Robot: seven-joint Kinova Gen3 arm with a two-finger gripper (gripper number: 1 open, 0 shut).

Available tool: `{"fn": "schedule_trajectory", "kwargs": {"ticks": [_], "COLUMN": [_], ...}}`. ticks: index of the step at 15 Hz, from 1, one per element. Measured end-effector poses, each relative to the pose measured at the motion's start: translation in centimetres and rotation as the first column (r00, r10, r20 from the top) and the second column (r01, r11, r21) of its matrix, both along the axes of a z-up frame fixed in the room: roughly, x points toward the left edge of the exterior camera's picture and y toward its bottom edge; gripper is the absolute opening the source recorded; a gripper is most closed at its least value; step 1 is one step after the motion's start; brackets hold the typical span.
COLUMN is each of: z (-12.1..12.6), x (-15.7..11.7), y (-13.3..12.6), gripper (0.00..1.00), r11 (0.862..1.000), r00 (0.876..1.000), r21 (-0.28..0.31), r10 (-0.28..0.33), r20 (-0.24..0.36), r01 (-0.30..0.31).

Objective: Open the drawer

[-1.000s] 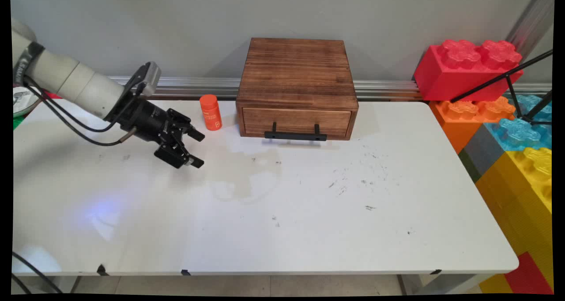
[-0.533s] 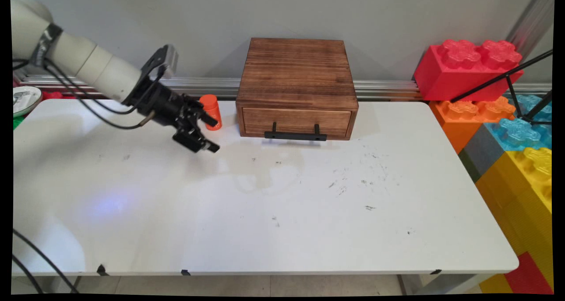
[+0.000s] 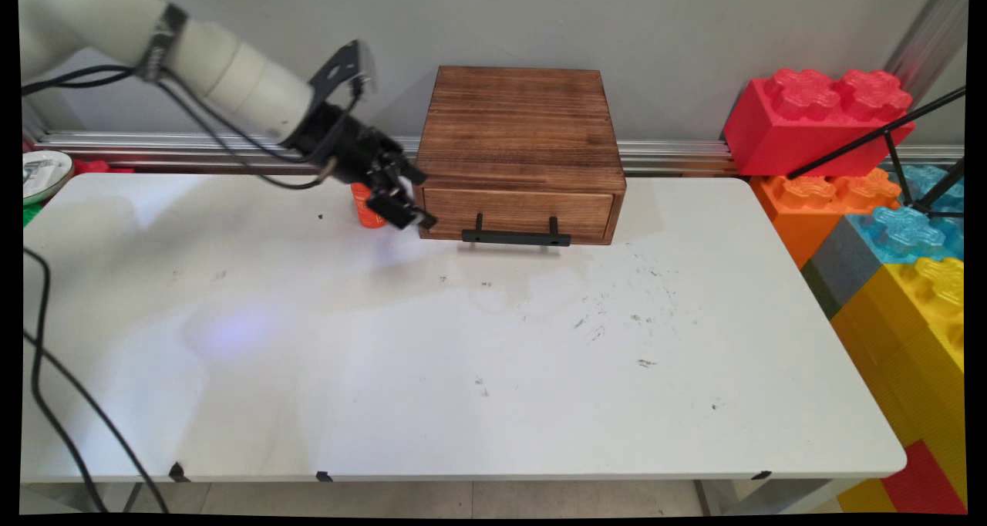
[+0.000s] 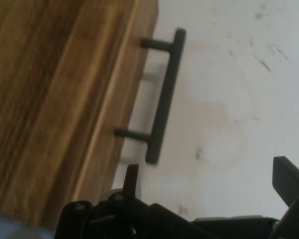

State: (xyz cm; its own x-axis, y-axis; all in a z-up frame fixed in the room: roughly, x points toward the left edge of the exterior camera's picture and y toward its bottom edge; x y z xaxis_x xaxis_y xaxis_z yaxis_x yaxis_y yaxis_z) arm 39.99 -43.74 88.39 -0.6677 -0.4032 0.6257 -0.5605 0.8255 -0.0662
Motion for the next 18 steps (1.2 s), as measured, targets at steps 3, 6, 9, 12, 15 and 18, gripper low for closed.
{"fn": "schedule_trajectory", "kwargs": {"ticks": [3, 6, 9, 12, 15, 18], "z": [0.0, -0.8, -2.1, -3.4, -4.6, -5.5], "x": [-3.4, -6.5, -8.9, -10.9, -12.1, -12.6], "y": [-2.6, -4.9, -6.5, -7.5, -8.1, -8.5], "gripper": [1.0, 1.0, 1.0, 1.0, 1.0, 1.0], "r11": [0.999, 0.997, 0.993, 0.987, 0.983, 0.981], "r00": [0.999, 0.994, 0.986, 0.975, 0.965, 0.959], "r21": [-0.028, -0.045, -0.046, -0.039, -0.032, -0.031], "r10": [-0.022, -0.058, -0.101, -0.144, -0.173, -0.182], "r20": [0.04, 0.09, 0.133, 0.169, 0.197, 0.217], "r01": [0.023, 0.062, 0.108, 0.153, 0.182, 0.193]}}
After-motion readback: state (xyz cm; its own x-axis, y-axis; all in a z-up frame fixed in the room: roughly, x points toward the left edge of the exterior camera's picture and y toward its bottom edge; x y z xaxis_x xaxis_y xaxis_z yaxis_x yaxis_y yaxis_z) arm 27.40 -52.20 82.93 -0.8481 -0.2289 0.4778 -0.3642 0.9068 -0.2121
